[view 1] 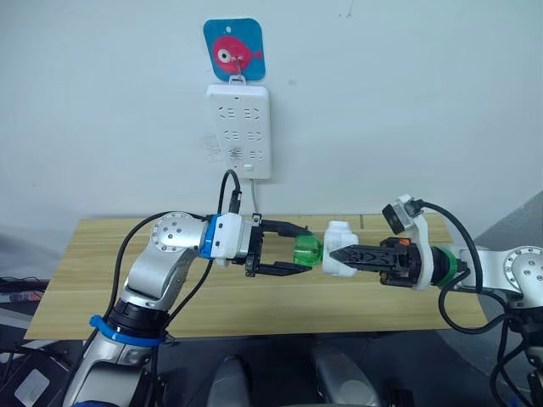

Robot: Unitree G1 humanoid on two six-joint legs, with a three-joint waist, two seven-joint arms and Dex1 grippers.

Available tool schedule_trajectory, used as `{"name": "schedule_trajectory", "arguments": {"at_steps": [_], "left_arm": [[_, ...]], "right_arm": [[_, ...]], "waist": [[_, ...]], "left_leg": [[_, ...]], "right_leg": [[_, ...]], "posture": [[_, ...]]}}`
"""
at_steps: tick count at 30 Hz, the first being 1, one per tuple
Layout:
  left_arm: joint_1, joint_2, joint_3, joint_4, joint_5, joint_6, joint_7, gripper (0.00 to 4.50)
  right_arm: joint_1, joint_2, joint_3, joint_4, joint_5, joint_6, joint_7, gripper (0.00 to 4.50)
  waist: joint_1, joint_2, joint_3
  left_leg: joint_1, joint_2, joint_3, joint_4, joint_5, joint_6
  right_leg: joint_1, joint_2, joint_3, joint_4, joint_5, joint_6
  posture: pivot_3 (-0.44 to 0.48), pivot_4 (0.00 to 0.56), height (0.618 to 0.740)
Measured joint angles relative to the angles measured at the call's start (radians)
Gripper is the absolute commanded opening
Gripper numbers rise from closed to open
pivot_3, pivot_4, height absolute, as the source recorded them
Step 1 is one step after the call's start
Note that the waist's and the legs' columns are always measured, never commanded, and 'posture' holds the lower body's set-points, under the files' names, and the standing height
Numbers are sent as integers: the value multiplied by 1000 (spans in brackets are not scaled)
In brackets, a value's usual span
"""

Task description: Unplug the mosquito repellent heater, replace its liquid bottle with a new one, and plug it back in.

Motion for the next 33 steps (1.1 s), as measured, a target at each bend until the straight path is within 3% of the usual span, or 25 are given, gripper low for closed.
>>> {"name": "schedule_trajectory", "arguments": {"at_steps": [4, 7, 9, 13, 18, 21, 25, 33], "left_arm": [[6, -10, 0, 0, 2, -4, 26, 2288], [17, -10, 5, 3, 3, -7, 50, 2288], [26, -9, 5, 4, 3, -10, 55, 2288], [36, -3, 4, 4, 3, -12, 51, 2288], [37, -1, -1, 7, 3, -16, 25, 2288], [23, -5, -11, 13, 3, -26, 12, 2288], [9, -14, -28, 13, 10, -48, 5, 2288], [10, -30, -38, 10, 17, -60, 12, 2288]], "right_arm": [[57, -73, -29, -22, -14, 10, 20, 4500], [150, -186, -106, -84, -169, 29, 103, 4500], [210, -226, -154, -167, -288, 17, 189, 4131], [207, -255, -255, -195, -359, -8, 283, 2880], [-33, -251, -280, -94, -385, -33, 317, 1074], [-150, -179, -211, -71, -395, -22, 321, 25], [-260, -53, -110, -23, -415, 9, 304, 0], [-319, 0, -29, 47, -524, 84, 351, 0]], "waist": [[4, 0, 0], [20, 0, 0], [22, 1, 0], [18, 0, 0], [15, 1, 1], [15, 1, 1], [14, 1, 1], [20, 1, 1]], "left_leg": [[0, 0, 0, 0, 0, 0], [0, 0, 0, 0, 0, 0], [1, 1, 0, 0, 0, 0], [1, 0, 2, 0, 0, 0], [1, 0, 3, -1, 0, 0], [1, 0, 3, -1, -1, 1], [1, 0, 3, -1, -1, 1], [0, 0, 3, 0, -1, 1]], "right_leg": [[0, 0, 0, 0, 0, 0], [0, 0, 0, -1, 0, 0], [0, 0, 0, -1, 0, 0], [0, 0, 2, -1, 0, 0], [0, 0, 2, -1, 0, 0], [0, 0, 3, -2, 0, 0], [0, 0, 3, -2, 0, 0], [0, 0, 2, -2, 0, 0]], "posture": [[-201, 161, 732], [-206, 165, 732], [-206, 165, 732], [-227, 171, 732], [-228, 174, 732], [-218, 174, 732], [-208, 171, 732], [-191, 171, 732]]}}
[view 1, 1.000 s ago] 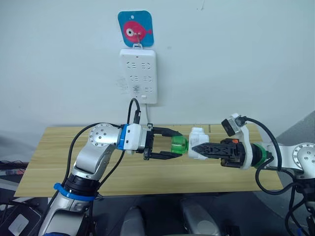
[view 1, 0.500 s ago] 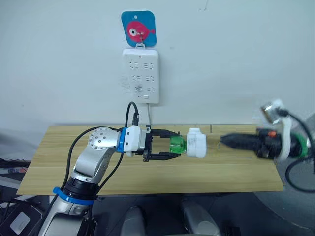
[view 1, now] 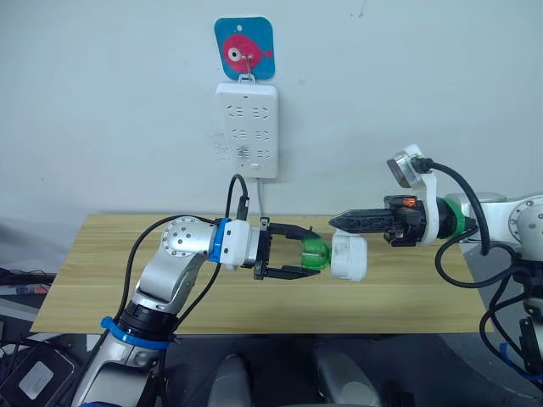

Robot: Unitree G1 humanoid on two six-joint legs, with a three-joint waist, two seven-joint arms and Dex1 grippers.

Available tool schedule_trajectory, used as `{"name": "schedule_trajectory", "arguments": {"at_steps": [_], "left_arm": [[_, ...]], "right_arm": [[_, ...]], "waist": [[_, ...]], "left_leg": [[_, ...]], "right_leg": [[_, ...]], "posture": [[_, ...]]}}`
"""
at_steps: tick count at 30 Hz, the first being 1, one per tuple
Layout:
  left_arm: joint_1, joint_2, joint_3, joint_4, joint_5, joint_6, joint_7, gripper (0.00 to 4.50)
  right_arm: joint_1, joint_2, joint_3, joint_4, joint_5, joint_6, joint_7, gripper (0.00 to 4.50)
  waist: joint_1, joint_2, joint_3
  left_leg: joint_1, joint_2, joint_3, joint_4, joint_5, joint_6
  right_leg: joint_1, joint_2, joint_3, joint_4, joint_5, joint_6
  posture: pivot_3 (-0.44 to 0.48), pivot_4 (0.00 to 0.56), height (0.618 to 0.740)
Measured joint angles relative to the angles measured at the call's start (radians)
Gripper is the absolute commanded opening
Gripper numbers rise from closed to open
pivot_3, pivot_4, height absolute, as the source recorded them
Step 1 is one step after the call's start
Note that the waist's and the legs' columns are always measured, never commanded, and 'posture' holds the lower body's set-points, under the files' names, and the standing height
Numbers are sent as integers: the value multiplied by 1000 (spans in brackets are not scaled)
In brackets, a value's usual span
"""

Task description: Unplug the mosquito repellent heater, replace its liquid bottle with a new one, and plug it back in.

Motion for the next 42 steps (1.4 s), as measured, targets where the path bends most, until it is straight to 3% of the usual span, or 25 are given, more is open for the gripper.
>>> {"name": "schedule_trajectory", "arguments": {"at_steps": [26, 29, 33, 35, 40, 42], "left_arm": [[12, -26, -19, -4, 37, -56, 24, 2288], [12, -40, -9, 1, 46, -75, 71, 2288], [26, -66, 29, 57, 105, -166, 156, 2288], [42, -100, 38, 107, 155, -236, 214, 2288], [49, -148, 39, 203, 271, -382, 337, 2288], [50, -163, 38, 227, 301, -413, 373, 2288]], "right_arm": [[-1, 74, -22, 43, -206, 61, 106, 0], [-1, 90, -88, 52, -215, 32, 58, 568], [36, 104, -307, 5, -179, -29, -113, 1961], [160, 150, -412, -100, -125, -55, -250, 2661], [462, 303, -503, -334, 30, -164, -610, 4490], [554, 358, -501, -421, 77, -233, -731, 4500]], "waist": [[-1, 0, 0], [-2, 0, 0], [0, 0, 0], [3, -1, 0], [-4, 1, 0], [-11, 1, 0]], "left_leg": [[0, 0, 0, 0, 0, 0], [0, 0, 0, 0, 0, 0], [0, 0, 0, 0, 0, 0], [-1, 0, 0, 0, 0, 1], [-2, 0, 3, 0, -1, 1], [-1, 0, 4, 0, -1, 1]], "right_leg": [[0, 0, 0, 0, 0, 0], [0, 0, 0, 0, 0, 0], [0, 0, 0, 0, 0, 0], [1, 0, -2, 0, 0, 0], [0, 0, 2, 0, 0, 0], [0, 0, 3, 1, -1, 2]], "posture": [[-199, 168, 732], [-214, 169, 732], [-241, 175, 732], [-254, 181, 732], [-277, 188, 732], [-282, 188, 732]]}}
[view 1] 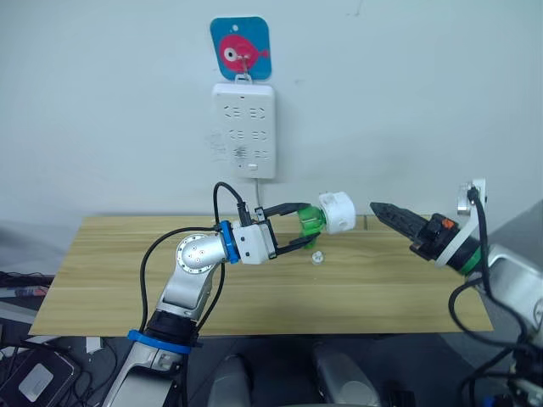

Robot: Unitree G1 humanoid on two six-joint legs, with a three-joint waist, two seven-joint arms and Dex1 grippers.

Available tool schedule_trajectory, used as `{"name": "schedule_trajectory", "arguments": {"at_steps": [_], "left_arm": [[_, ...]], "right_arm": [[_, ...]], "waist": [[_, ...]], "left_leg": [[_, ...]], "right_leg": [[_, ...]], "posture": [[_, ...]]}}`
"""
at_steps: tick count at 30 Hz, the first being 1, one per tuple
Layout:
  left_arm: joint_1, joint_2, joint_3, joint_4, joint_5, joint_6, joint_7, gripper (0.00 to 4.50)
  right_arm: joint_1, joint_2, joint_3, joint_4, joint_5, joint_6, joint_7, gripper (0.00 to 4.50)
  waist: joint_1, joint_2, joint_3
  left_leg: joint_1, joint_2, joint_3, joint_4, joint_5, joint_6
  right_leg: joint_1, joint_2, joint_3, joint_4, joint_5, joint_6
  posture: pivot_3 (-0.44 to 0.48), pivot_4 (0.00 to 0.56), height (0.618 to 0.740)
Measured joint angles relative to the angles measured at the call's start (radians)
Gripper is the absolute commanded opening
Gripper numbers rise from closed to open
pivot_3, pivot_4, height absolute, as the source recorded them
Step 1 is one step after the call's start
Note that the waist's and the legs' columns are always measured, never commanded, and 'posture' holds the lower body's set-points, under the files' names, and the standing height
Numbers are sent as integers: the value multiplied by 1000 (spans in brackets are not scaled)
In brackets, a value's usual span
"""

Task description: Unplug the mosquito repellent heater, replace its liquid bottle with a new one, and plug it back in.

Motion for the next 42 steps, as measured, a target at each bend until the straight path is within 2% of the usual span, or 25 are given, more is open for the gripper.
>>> {"name": "schedule_trajectory", "arguments": {"at_steps": [5, 8, 11, 15, 24, 42], "left_arm": [[0, -17, -6, 12, 36, -32, 60, 2288], [7, -31, -19, 11, 52, -39, 91, 2288], [16, -28, -20, 11, 60, -39, 109, 2288], [20, -32, -37, 10, 65, -39, 122, 2288], [26, -33, -40, 9, 65, -31, 156, 2288], [31, -34, -49, 7, 74, -63, 203, 2288]], "right_arm": [[115, 134, 85, -136, 39, -167, -238, 4500], [109, 262, 192, -163, 11, -267, -370, 4500], [75, 320, 262, -164, 6, -343, -444, 4500], [41, 326, 335, -165, 13, -394, -463, 4500], [44, 290, 386, -165, 63, -478, -470, 4500], [-33, 403, 484, -80, 53, -599, -534, 4500]], "waist": [[-31, 0, 0], [-43, 1, 0], [-46, 1, 0], [-44, 1, 0], [-44, 1, 0], [-43, 1, 0]], "left_leg": [[2, 0, 3, 1, 0, 0], [2, 0, 2, 0, 0, 0], [1, 0, 2, -1, 0, 0], [1, 0, 2, -1, 0, 0], [1, 0, 2, -1, 0, 0], [1, 0, 2, -1, 0, 0]], "right_leg": [[0, 0, 3, 0, 0, 1], [0, 0, 3, 0, 0, 1], [-1, 0, 3, 0, 0, 1], [-1, 0, 3, 0, -1, 2], [0, 0, 3, 0, -1, 2], [0, 0, 3, 0, -1, 2]], "posture": [[-284, 189, 732], [-278, 187, 732], [-270, 184, 732], [-263, 179, 732], [-261, 175, 732], [-245, 168, 732]]}}
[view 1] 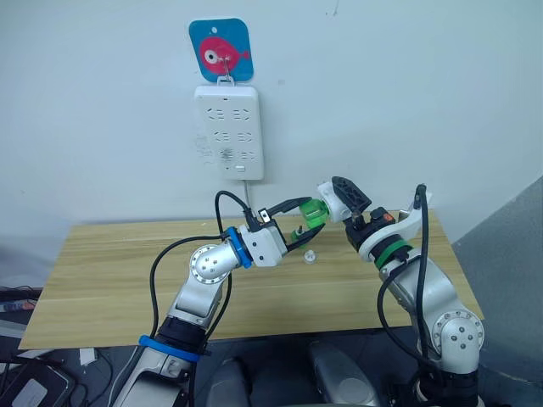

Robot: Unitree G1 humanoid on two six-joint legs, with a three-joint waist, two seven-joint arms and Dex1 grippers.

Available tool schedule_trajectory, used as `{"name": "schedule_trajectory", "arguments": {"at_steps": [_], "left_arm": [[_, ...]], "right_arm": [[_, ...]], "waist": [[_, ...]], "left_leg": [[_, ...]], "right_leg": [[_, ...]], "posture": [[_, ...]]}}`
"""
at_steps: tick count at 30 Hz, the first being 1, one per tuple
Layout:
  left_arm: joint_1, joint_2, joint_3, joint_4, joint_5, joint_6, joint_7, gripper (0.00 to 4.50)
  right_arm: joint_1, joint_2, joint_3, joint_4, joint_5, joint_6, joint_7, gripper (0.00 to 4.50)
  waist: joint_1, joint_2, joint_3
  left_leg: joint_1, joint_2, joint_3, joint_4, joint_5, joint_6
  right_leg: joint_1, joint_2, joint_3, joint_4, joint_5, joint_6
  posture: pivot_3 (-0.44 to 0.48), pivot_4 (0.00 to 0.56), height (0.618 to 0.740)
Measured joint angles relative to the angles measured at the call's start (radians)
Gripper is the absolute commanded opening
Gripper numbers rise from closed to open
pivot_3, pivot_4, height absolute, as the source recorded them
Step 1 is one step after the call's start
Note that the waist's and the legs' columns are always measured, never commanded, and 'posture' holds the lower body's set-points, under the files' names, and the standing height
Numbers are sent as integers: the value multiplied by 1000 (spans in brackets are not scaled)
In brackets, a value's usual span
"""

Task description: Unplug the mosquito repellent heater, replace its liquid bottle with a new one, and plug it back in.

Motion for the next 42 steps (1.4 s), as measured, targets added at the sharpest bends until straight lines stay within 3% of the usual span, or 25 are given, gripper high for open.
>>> {"name": "schedule_trajectory", "arguments": {"at_steps": [3, 6, 17, 24, 28, 35, 39, 42], "left_arm": [[0, 2, -2, 0, 7, -17, 10, 2288], [0, 3, -2, -1, 10, -20, 14, 2288], [1, -3, -8, -1, 12, -24, 32, 2288], [16, -4, -9, -9, 0, -33, 35, 4462], [86, 67, 15, -95, -40, 69, 23, 4500], [224, 251, 216, -288, -337, 507, -13, 4500], [167, 303, 338, -305, -462, 667, -7, 4500], [77, 357, 381, -227, -486, 721, -26, 4500]], "right_arm": [[-7, 5, 2, 4, 0, -3, -8, 3918], [-8, 15, 1, 10, 0, -13, -19, 2973], [-8, 20, 1, 10, 2, -21, -20, 2973], [-6, 22, 1, 10, 4, -22, -19, 2973], [-7, 3, 0, 10, -4, -21, -7, 2973], [-38, -265, 0, -23, -223, 50, 175, 2973], [-64, -403, 58, -88, -417, 81, 346, 2973], [-98, -466, 114, -100, -559, 92, 446, 2973]], "waist": [[0, 0, 0], [0, 0, 0], [0, 0, 0], [0, 0, 0], [-6, 1, -1], [8, 1, -1], [24, 1, -1], [27, 1, -1]], "left_leg": [[0, 0, 0, 0, 0, 0], [0, 0, 0, 0, 0, 0], [0, 0, 0, 0, 0, 0], [0, 0, 0, 0, 0, 0], [0, 1, 0, 0, 0, 0], [0, 0, -1, 0, 0, 0], [0, 0, 0, 1, 0, 0], [0, 0, 0, 1, 0, 0]], "right_leg": [[0, 0, 0, 0, 0, 0], [0, 0, 0, 0, 0, 0], [0, 0, 0, 0, 0, 0], [0, 0, 0, 1, 0, 0], [-1, 0, 0, 1, 0, 0], [-1, 0, -1, 1, 0, 0], [-1, 0, -1, 1, 0, 0], [-1, 0, -1, 1, 0, 0]], "posture": [[-245, 168, 732], [-245, 168, 732], [-239, 167, 732], [-237, 161, 732], [-232, 161, 732], [-216, 161, 732], [-189, 158, 732], [-189, 159, 732]]}}
